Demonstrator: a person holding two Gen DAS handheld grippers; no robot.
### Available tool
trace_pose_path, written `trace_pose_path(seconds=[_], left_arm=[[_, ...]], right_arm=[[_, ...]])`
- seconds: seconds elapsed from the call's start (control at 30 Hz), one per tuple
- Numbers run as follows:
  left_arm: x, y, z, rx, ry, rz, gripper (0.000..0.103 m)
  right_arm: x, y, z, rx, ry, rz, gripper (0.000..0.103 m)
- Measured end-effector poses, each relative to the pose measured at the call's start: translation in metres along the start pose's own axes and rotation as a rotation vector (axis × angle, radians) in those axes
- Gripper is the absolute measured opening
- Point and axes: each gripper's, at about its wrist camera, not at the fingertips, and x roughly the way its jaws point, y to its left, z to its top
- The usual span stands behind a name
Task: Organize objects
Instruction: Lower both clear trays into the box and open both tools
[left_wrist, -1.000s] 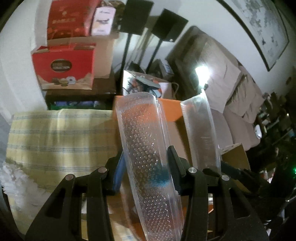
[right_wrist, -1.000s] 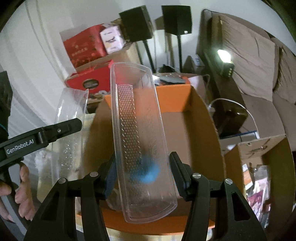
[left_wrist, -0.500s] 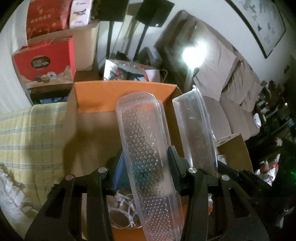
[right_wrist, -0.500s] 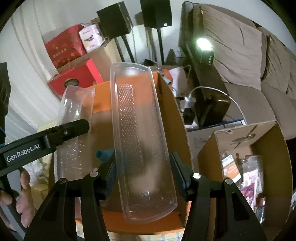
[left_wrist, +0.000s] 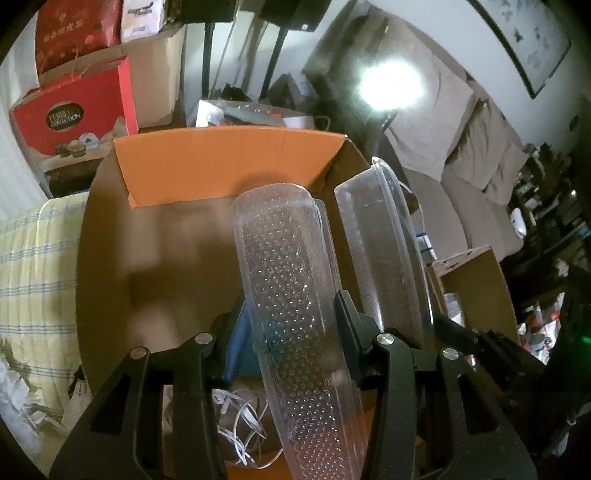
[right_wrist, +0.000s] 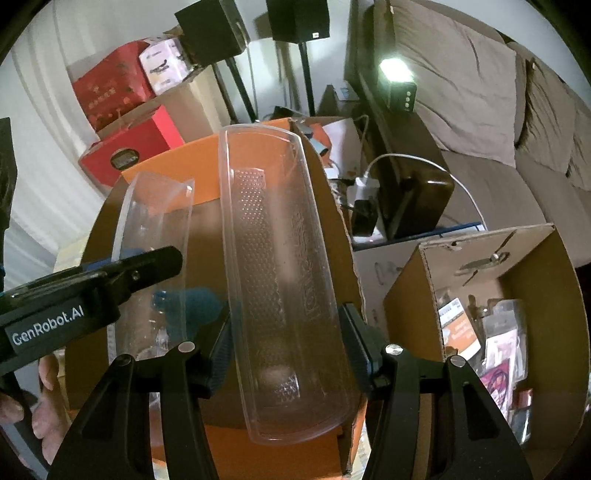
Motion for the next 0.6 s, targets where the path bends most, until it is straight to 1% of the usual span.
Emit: trace_pose_path(seconds=[0.13,0.23,0.3,0.37,0.43,0.47,0.5,0.57,0.6], left_arm=[[0.004,-0.006,-0.001,0.019,0.001,-0.004,0.044],[0.002,-0.003,-0.001,-0.004,0.002,-0.025,0.045],[-0.001,0.000,-0.002,-0.011,-0.002,-0.030,0.050],[-0.006,0.002,-0.001,-0.013,-0.017,-0.021,0.059],[-0.012,0.005,-0.001,-0.015,-0.026,-0.026,0.064],[-0.015,0.006,-0.001,-0.014,-0.031,-0.025,0.070],[-0.019,0.007,-0.001,-0.010,-0.040,-0.021,0.072],[-0.027,0.010,0.000,-0.001,-0.058,-0.008,0.080],[-0.031,0.011,-0.001,0.005,-0.066,0.000,0.082]], right_arm=[[-0.001,0.001,0.000,-0.004,-0.003,-0.005,0.059],[-0.002,0.001,-0.001,-0.003,-0.008,-0.004,0.059],[-0.004,0.000,-0.002,0.001,-0.014,0.000,0.059],[-0.007,-0.001,-0.002,0.004,-0.020,0.003,0.059],[-0.010,0.000,-0.002,0.005,-0.026,0.008,0.059],[-0.012,0.000,-0.002,0.007,-0.031,0.011,0.059],[-0.014,0.000,-0.001,0.009,-0.037,0.015,0.060],[-0.020,0.000,0.000,0.010,-0.050,0.016,0.065],[-0.023,0.001,0.001,0.008,-0.056,0.014,0.069]])
